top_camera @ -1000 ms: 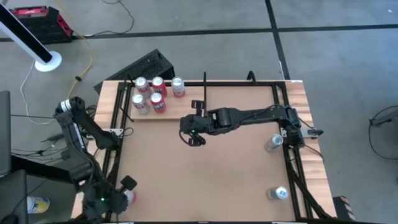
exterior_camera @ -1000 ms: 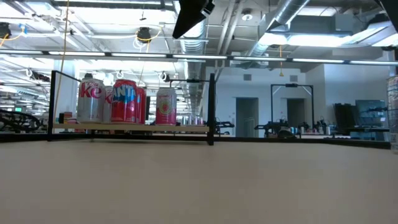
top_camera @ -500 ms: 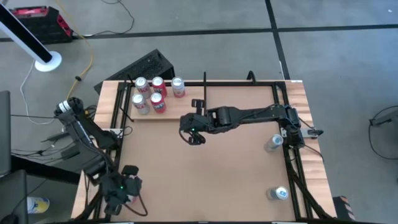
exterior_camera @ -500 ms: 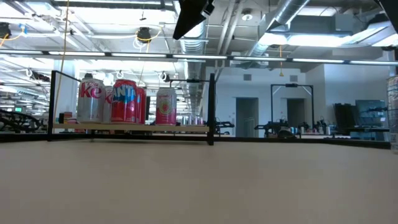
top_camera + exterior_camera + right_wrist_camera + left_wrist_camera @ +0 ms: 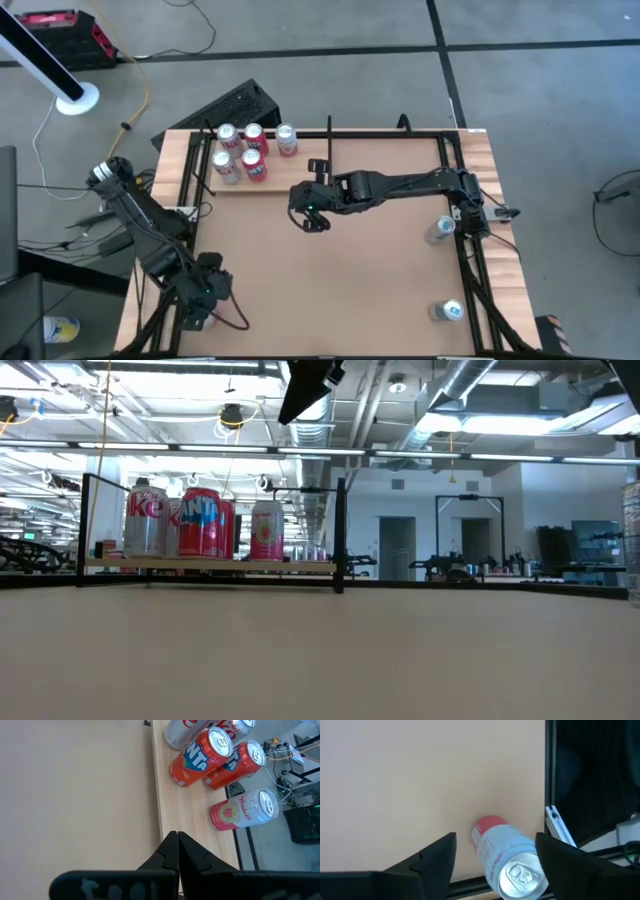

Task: Place canned beverage on shelf
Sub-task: Put the pink and white soda can on the shelf aligned with the other pink and white soda can

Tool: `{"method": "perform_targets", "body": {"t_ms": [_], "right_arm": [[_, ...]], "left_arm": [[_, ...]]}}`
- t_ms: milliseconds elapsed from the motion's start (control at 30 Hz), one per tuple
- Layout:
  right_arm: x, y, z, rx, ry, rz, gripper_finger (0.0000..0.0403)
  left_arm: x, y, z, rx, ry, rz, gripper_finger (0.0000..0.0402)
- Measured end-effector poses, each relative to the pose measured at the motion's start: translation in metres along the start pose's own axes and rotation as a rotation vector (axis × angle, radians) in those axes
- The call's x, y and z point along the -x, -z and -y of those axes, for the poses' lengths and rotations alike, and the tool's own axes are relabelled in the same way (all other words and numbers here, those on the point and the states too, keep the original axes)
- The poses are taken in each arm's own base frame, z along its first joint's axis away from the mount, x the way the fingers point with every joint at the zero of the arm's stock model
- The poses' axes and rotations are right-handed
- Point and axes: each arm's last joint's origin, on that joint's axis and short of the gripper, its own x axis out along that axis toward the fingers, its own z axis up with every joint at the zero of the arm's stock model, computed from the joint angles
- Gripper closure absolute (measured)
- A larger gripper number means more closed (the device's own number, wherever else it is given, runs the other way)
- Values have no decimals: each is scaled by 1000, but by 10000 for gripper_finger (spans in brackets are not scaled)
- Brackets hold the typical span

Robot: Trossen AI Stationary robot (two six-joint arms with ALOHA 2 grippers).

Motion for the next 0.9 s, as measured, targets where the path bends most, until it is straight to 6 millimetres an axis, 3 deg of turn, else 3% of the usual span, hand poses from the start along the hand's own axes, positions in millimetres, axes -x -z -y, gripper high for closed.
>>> {"method": "perform_targets", "body": {"t_ms": [200, 433, 900], "right_arm": [[0, 0, 0, 1, 0, -1, 382], [0, 1, 0, 4, -1, -8, 382], [1, 1, -2, 7, -22, -6, 382]], "left_arm": [[1, -4, -3, 63, 50, -51, 105], [1, 2, 3, 218, 159, -204, 100], [-1, 24, 20, 184, 64, -112, 99]]}}
